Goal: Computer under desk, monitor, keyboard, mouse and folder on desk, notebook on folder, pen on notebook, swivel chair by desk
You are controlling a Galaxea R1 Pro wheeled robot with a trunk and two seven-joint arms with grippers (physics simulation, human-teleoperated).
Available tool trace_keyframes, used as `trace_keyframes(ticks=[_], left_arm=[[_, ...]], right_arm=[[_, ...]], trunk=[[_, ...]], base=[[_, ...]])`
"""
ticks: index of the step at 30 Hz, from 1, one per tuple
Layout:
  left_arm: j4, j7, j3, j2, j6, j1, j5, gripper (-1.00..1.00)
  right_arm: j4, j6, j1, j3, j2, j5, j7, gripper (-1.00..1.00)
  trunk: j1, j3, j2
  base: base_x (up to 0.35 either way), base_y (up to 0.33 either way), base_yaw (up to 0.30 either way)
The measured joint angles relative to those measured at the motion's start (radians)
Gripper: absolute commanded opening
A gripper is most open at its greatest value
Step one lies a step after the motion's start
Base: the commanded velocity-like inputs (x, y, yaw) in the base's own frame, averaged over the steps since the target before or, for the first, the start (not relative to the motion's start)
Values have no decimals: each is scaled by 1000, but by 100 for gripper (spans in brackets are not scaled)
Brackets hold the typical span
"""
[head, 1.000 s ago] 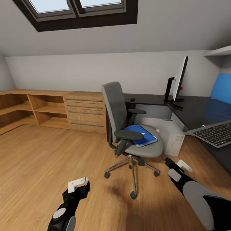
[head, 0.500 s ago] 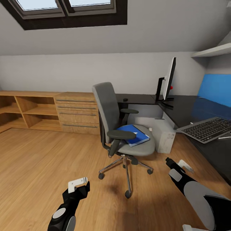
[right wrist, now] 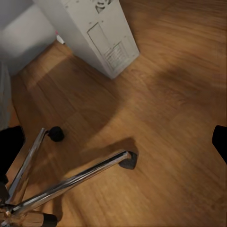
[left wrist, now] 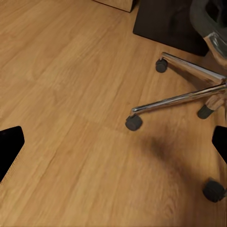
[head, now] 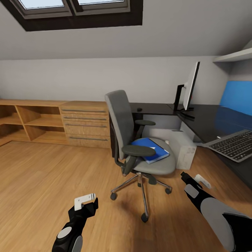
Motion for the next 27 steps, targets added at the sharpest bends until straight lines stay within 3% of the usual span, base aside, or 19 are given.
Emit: trace_keyframes(ticks=[9, 27], left_arm=[[0, 0, 0, 0, -1, 0, -1, 100], [5, 1, 0, 0, -2, 0, -1, 100]], right_arm=[[0, -2, 0, 1, -2, 2, -2, 100], [0, 1, 0, 0, -38, 1, -1, 100]], trunk=[[0, 0, 0], [0, 0, 0]], base=[[99, 33, 0], [37, 7, 0]])
